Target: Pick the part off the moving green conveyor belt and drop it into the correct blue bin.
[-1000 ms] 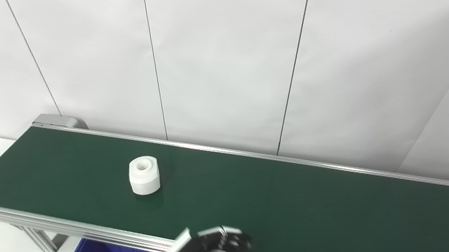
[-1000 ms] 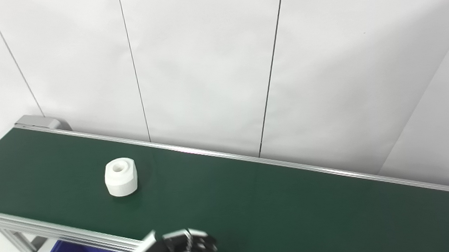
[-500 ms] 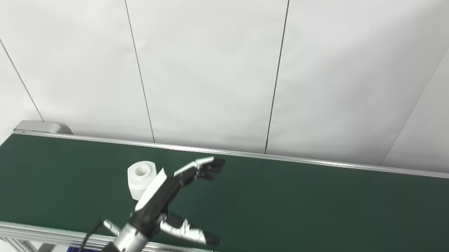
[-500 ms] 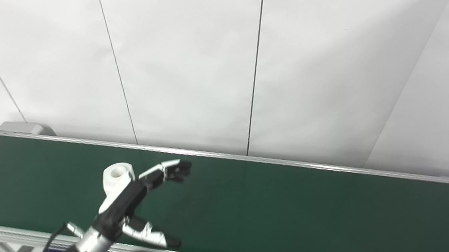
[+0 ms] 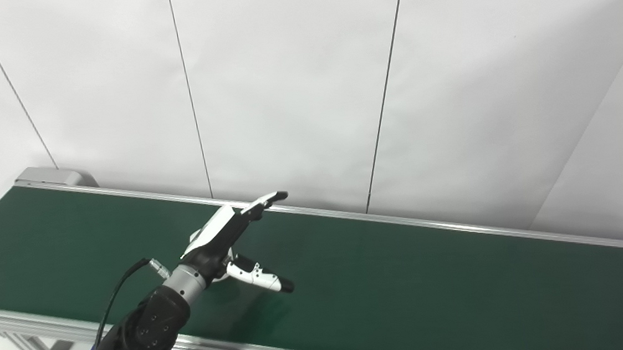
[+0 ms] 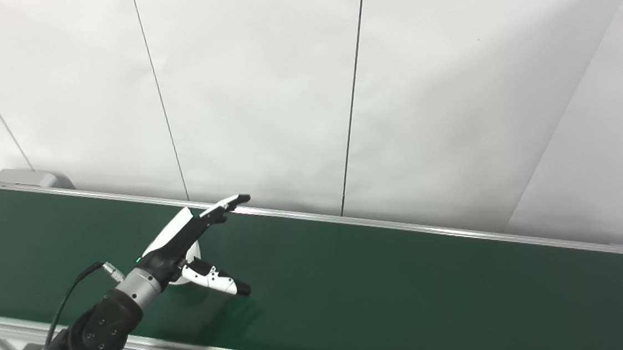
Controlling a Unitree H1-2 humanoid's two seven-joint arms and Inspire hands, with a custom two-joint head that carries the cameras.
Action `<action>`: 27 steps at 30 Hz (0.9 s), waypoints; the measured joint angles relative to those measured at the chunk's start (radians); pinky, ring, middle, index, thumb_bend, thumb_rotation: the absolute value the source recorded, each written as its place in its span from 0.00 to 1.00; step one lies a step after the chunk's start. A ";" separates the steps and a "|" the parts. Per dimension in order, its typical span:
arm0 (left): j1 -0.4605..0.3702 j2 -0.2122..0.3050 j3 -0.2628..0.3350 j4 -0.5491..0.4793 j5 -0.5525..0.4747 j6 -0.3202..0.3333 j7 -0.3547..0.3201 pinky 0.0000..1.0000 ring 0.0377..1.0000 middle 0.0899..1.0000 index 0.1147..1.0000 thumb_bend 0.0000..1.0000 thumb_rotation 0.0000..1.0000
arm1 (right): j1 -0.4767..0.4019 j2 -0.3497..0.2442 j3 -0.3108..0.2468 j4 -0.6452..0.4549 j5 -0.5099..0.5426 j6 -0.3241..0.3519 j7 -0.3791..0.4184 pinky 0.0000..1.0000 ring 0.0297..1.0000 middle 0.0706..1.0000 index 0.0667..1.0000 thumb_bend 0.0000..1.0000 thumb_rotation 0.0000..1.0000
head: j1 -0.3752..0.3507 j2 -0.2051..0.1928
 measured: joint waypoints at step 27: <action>-0.213 0.051 -0.169 0.383 0.387 0.048 0.176 1.00 1.00 1.00 0.91 0.92 0.22 | -0.013 -0.030 0.048 -0.006 0.002 0.000 -0.044 0.72 0.81 0.85 0.89 0.77 0.30 | 0.015 0.015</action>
